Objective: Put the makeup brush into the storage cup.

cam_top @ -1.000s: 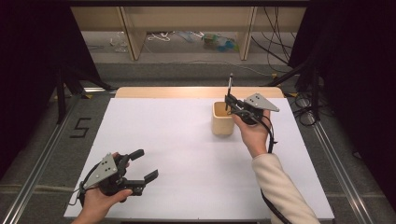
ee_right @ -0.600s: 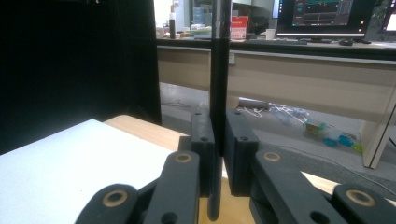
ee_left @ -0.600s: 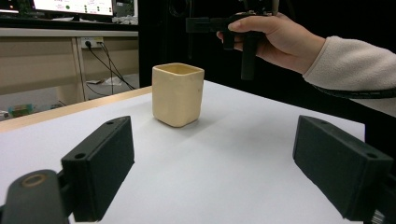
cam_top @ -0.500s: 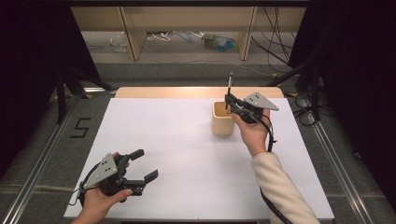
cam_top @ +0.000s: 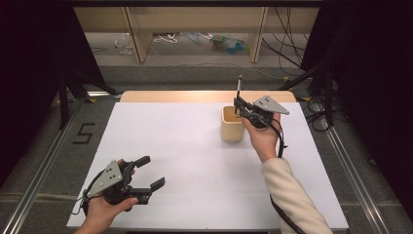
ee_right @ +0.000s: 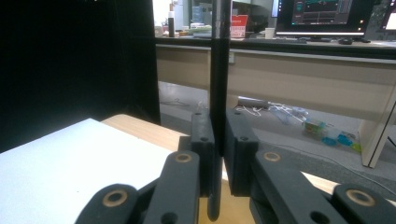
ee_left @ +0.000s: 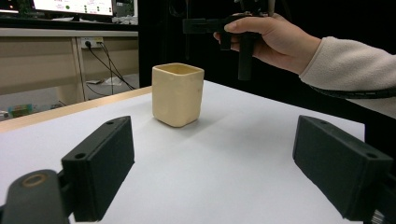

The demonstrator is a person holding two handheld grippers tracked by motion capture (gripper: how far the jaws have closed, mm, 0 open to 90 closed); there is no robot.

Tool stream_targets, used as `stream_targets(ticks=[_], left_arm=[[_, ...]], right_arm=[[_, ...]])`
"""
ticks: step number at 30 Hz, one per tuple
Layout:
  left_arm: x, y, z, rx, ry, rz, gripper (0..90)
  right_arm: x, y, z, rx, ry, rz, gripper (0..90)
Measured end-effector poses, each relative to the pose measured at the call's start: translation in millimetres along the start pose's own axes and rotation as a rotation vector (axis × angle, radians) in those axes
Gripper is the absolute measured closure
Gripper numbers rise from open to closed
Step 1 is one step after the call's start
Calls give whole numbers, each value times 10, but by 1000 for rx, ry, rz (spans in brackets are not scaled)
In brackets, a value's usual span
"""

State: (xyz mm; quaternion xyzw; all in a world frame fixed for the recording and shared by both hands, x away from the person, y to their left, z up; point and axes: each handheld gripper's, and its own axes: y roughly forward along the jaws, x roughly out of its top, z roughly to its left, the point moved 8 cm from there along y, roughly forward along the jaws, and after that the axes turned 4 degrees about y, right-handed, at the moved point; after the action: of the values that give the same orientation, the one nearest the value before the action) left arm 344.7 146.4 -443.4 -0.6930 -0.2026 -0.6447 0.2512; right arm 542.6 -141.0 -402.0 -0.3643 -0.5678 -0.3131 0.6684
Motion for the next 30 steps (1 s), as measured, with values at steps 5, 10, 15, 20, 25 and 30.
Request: stream_targets(ticks=[5,10,15,20,25,30], left_arm=[[1,0,2,-2,4,-1,124],[1,0,3,-1,4,-1,125],[0,0,3,0,5,0,125],[0,0,3,-1,4,0,125],[-1,0,3,-1,4,0,125],[3,0,4,-5,7,-2,125]], right_arm=[[0,8,-15,-3,-2,3,841],[-10,16,-14,1,0,14,842],[2,39,-23,-8,-4,0,841],[-9,50,-23,-8,-2,8,841],[-3,65,-31,-13,-3,1,841],[-19,71,-24,-7,-1,20,841]])
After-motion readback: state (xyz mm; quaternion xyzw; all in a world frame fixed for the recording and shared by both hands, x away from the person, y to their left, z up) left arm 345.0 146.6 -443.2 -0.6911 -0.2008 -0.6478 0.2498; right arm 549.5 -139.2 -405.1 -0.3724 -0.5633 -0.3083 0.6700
